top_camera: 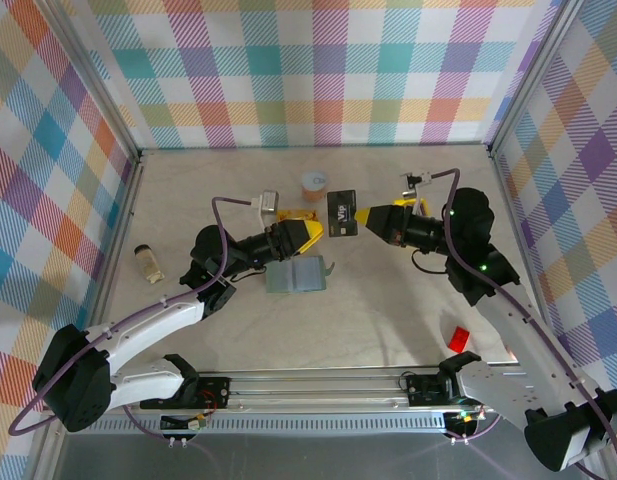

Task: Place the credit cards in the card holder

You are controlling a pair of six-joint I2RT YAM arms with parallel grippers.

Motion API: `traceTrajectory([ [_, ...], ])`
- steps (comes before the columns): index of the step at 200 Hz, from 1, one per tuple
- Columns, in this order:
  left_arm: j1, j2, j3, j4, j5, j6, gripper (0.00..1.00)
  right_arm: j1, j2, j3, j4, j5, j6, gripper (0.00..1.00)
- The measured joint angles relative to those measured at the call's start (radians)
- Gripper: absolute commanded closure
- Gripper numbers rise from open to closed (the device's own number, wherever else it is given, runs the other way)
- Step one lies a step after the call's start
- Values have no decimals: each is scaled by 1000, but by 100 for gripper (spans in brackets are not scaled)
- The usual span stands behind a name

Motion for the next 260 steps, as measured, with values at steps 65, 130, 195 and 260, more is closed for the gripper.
traceTrajectory([
  [65,-19,-1,1,-40,-9,29,65,42,22,-10,23,15,12,100],
  [130,-25,-21,1,-47,-19,39,99,68,28,-11,19,38,11,64],
  [195,-26,-88,0,-108,-50,79,100,68,26,-29,20,50,-6,62],
  [260,-26,-87,0,-124,-53,79,100,68,42,-57,84,-12,-8,62],
])
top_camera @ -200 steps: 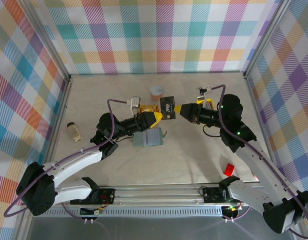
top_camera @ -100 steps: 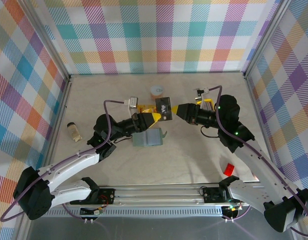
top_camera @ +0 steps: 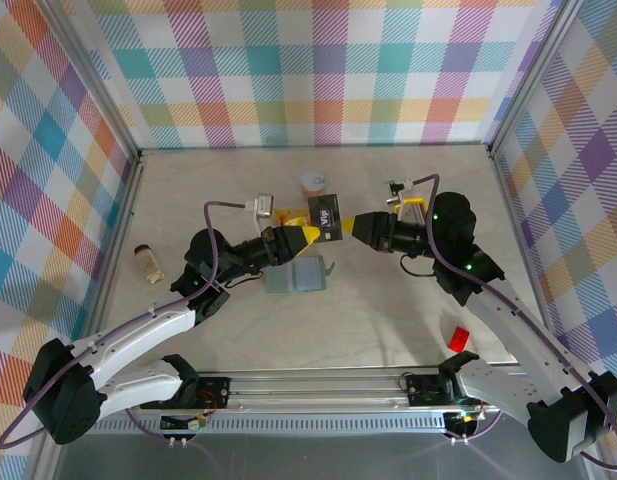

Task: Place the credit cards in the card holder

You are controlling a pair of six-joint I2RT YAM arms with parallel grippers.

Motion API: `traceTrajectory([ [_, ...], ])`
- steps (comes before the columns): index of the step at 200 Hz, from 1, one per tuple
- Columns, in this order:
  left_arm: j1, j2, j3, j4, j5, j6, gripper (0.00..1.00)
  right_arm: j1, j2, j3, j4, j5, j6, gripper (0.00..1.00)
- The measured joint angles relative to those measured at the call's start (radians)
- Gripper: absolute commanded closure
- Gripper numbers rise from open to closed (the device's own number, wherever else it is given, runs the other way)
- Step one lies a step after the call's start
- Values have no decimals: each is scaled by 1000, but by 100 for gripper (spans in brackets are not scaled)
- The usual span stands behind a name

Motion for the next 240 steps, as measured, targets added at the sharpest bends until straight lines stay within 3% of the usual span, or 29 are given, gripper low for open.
traceTrajectory([
  [32,0,0,0,0,0,0,100,0,-9,0,-9,23,0,59],
  [103,0,6,-9,-1,2,0,100,33,-18,0,6,26,-2,65],
  [126,0,12,-9,-1,3,1,100,46,4,0,6,9,-5,74],
  [157,0,13,-13,-8,-1,3,100,49,26,3,18,-11,1,100],
  [164,1,13,-16,-11,-2,4,92,49,26,5,21,-14,0,100],
  [180,2,11,-16,-12,-4,8,59,49,27,8,14,-13,-7,100],
  [194,14,2,-23,-36,-5,11,43,49,30,14,-11,1,-18,100],
  [205,34,-21,-38,-69,-8,6,38,51,32,17,-32,17,-30,100],
  [240,171,-109,-67,-213,-13,11,36,51,60,9,-65,76,-57,100],
])
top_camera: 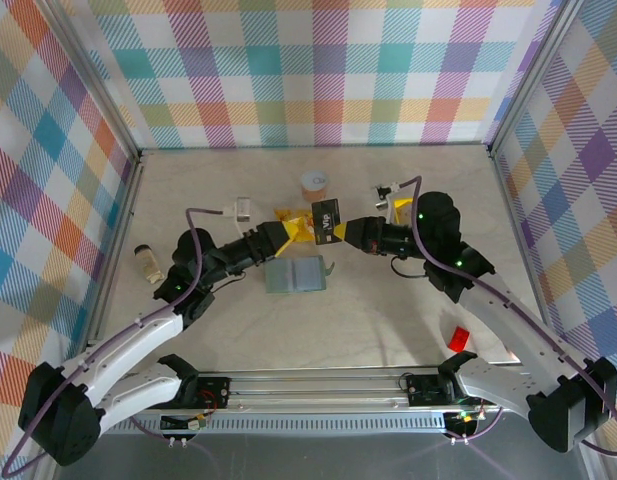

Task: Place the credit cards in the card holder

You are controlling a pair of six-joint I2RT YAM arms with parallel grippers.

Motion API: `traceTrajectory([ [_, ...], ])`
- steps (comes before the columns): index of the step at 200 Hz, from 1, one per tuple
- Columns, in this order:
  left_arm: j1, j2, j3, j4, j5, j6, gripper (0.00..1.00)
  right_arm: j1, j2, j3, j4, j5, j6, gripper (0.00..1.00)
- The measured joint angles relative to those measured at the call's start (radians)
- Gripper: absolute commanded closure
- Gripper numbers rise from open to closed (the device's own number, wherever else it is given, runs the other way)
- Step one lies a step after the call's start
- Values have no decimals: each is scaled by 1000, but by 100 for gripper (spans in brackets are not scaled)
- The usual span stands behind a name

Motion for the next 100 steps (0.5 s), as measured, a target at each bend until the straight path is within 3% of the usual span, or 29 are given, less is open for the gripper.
traceTrajectory([
  [46,139,40,-38,-155,59,33,36,0,110,-105,21,54,-21,100],
  [100,162,218,-33,-333,60,158,41,19,305,-158,94,99,-30,100],
])
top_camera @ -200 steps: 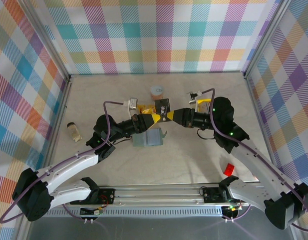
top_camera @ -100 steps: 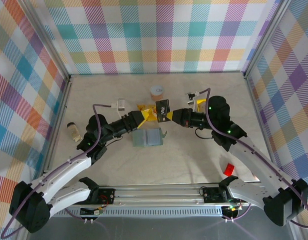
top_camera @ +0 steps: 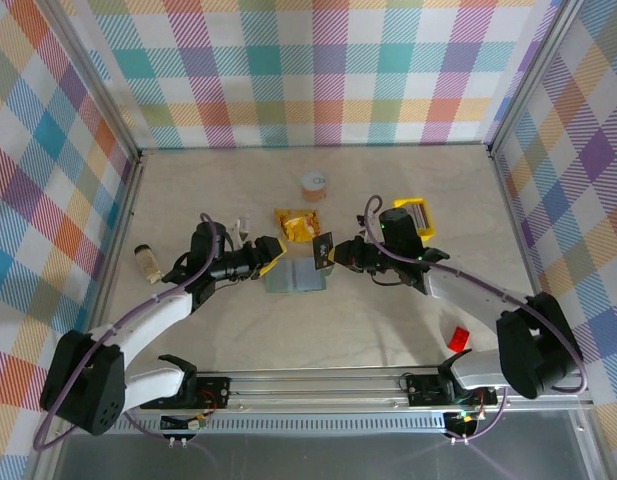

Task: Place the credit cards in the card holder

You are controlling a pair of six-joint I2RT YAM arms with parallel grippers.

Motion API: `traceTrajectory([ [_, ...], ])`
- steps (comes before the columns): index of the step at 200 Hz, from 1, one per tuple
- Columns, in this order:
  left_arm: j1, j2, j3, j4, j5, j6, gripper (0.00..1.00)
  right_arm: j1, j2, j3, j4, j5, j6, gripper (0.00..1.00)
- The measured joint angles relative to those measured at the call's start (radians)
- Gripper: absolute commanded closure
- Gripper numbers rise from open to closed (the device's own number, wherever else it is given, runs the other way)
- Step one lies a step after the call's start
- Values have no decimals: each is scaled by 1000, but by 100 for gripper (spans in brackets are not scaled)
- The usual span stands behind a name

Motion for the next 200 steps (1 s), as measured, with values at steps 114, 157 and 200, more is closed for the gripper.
traceTrajectory([
  [114,0,167,81,-241,-100,224,42,138,286,0,252,97,4,100],
  [157,2,230,98,-241,-101,270,43,167,345,0,294,124,23,100],
  [200,3,268,98,-216,-95,278,49,179,347,0,303,161,28,100],
])
